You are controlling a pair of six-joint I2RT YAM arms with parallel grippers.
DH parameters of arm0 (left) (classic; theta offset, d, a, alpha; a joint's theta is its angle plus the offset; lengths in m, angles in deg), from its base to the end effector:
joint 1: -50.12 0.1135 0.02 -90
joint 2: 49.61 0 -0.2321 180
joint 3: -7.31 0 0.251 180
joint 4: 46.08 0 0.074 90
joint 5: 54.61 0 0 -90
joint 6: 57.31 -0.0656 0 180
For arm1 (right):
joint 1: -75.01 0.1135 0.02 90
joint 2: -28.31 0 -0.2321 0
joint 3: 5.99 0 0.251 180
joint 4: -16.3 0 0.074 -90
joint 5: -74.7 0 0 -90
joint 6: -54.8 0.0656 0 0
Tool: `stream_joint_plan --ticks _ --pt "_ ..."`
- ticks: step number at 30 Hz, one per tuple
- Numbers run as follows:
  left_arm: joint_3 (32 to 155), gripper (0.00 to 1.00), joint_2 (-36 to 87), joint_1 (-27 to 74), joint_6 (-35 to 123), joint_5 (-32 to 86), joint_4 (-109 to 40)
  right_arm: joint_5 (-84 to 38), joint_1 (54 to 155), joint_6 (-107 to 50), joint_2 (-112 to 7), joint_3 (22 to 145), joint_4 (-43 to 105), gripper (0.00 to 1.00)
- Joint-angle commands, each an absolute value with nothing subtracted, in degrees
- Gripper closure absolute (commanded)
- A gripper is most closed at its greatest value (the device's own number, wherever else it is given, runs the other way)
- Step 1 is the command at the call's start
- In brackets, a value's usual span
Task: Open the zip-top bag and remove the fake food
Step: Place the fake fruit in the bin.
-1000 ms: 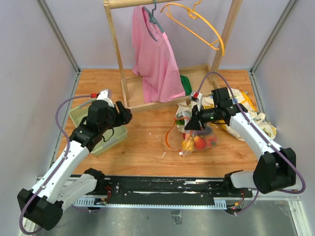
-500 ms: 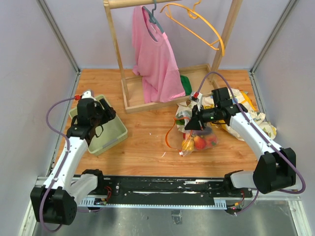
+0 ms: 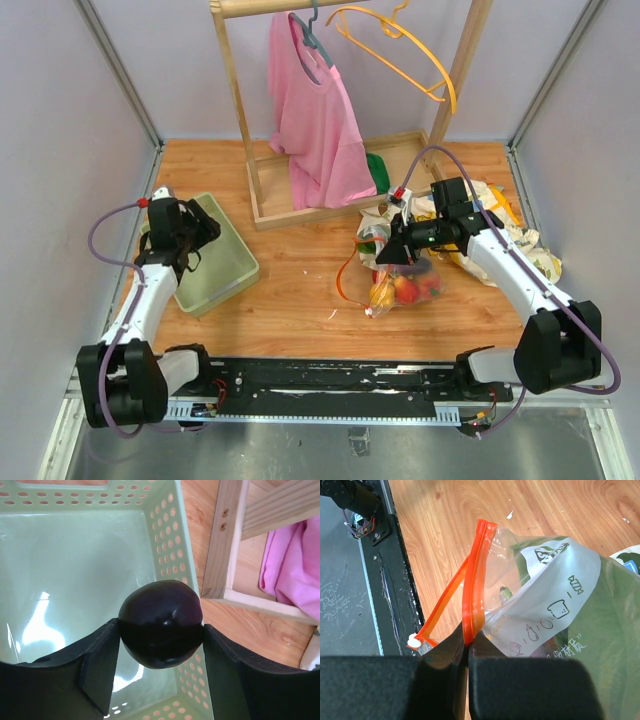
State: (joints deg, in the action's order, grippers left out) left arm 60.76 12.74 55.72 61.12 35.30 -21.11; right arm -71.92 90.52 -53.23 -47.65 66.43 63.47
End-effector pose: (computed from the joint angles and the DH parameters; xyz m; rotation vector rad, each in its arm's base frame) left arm 0.2749 0.0268 0.2025 -0.6344 2.0763 -0.2308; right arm 0.2589 0.1287 0.2380 -1.0373 1.9796 1.1647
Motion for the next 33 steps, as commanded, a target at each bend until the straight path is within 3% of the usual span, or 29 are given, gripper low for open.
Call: stream_joint_plan --ticks 1,8,12,18,19,21,33 --pt "60.7 0.58 15.6 57.1 61.7 34.9 -25.4 -73.8 89.7 -54.1 -47.5 66.0 63.9 0.99" --pt "62.9 0.48 21.9 58.6 62.0 35.3 -27.0 -73.9 89.5 -54.2 -47.9 66.2 64.2 0.99" --pt "64.2 0.33 25.5 59.2 61.9 35.5 -27.6 -73.8 89.5 -54.4 -48.0 66.1 64.2 0.99" --pt "67.4 0.20 30.5 60.3 62.9 36.3 -26.5 -73.6 89.6 -54.5 -48.2 66.4 64.4 0.99" --pt "69.0 0.10 31.2 60.4 63.5 37.5 -24.5 -73.6 89.6 -54.5 -48.3 66.3 64.4 0.99" --pt "71.2 0.01 32.7 60.3 63.9 39.0 -21.9 -73.7 89.5 -54.5 -48.3 66.4 64.5 0.99" --pt "72.9 0.01 29.3 60.3 64.6 35.0 -20.2 -74.4 89.6 -54.7 -49.8 67.2 64.9 0.99"
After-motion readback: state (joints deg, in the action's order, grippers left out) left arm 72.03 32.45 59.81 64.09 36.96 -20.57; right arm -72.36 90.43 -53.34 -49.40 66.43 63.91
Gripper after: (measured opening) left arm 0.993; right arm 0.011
